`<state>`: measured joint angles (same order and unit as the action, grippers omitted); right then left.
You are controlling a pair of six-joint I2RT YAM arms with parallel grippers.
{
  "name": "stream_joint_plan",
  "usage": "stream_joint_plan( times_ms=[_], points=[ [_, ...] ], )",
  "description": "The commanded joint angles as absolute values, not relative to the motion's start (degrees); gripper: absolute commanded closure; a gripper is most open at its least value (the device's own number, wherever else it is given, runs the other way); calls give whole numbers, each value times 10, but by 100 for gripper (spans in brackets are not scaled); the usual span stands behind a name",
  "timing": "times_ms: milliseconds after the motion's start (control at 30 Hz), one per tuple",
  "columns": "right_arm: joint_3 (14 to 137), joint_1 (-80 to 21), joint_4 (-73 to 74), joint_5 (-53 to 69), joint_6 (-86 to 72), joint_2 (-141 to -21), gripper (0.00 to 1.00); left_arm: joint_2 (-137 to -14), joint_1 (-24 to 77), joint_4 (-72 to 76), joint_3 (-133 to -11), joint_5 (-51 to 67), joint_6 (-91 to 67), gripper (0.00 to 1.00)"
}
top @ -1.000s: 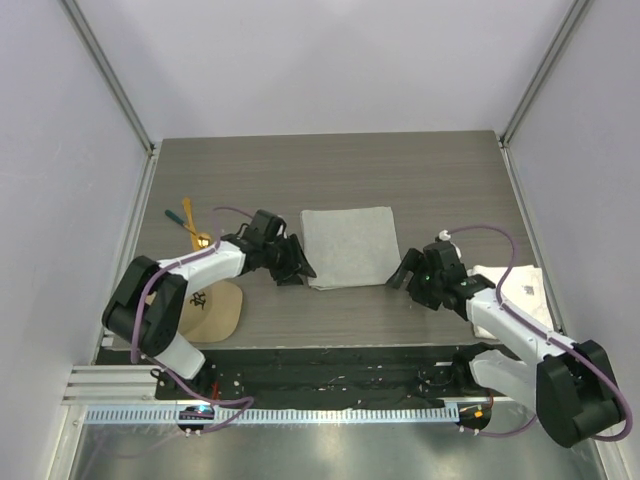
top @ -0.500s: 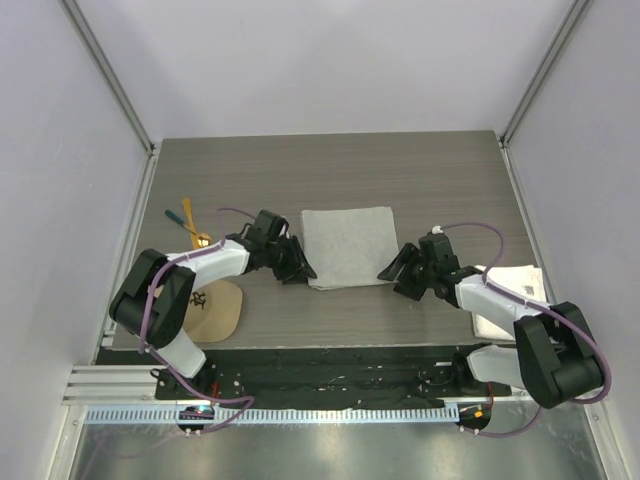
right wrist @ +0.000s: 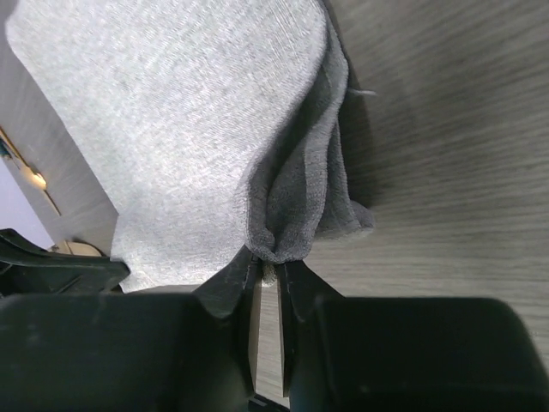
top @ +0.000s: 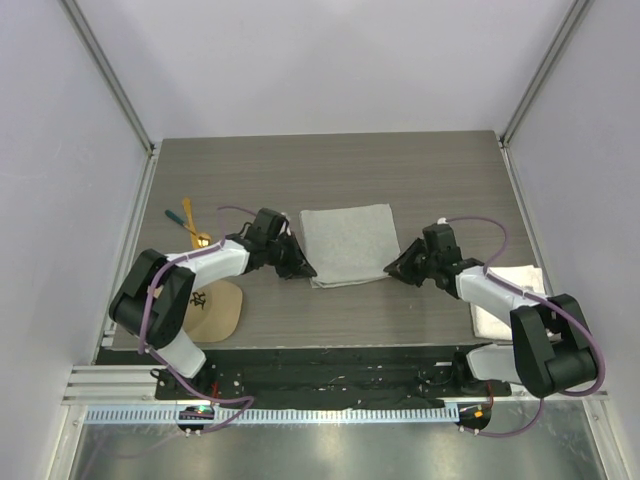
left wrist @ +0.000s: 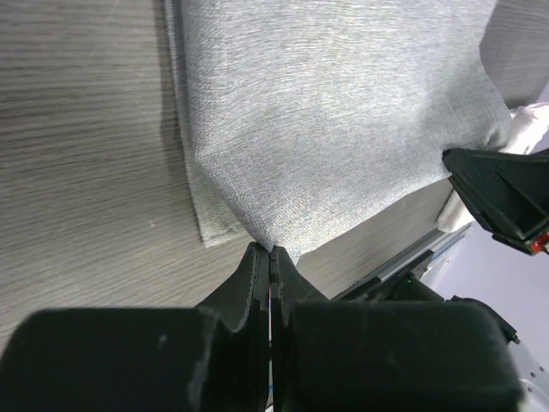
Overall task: Fold the napkin into a case and place the utensils inside
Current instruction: Smooth out the lower triangle-folded napkin at the center of the board.
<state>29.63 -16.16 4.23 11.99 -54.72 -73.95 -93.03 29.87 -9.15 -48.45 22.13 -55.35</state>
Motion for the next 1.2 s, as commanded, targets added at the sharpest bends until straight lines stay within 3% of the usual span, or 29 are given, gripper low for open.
stream_joint_plan(
  times_ms=[0, 167, 233, 400, 867, 1000, 1100, 1133, 1167],
  points=[
    [316, -142, 21, 127, -553, -738, 86, -897, 297, -31, -495, 236, -559, 100],
    [314, -130, 15, 126, -524, -760, 84, -917, 297, -2, -479, 235, -565, 100],
    [323, -129, 24, 139, -480, -768, 73, -933, 297, 14, -472, 241, -570, 100],
    [348, -127, 63, 144, -416, -765, 59, -947, 297, 39, -457, 237, -575, 100],
    [368, -97, 78, 139, -380, -808, 64, -932, 297, 7, -434, 215, -555, 100],
    [360, -96, 86, 163, -376, -800, 59, -911, 297, -20, -425, 207, -547, 99],
    [348, -95, 101, 189, -372, -774, 46, -890, 297, -46, -432, 195, -534, 86],
    [346, -95, 110, 190, -366, -765, 41, -884, 297, -61, -436, 194, -529, 70],
    [345, -96, 127, 187, -363, -747, 38, -878, 297, -68, -439, 203, -524, 63]
  ],
)
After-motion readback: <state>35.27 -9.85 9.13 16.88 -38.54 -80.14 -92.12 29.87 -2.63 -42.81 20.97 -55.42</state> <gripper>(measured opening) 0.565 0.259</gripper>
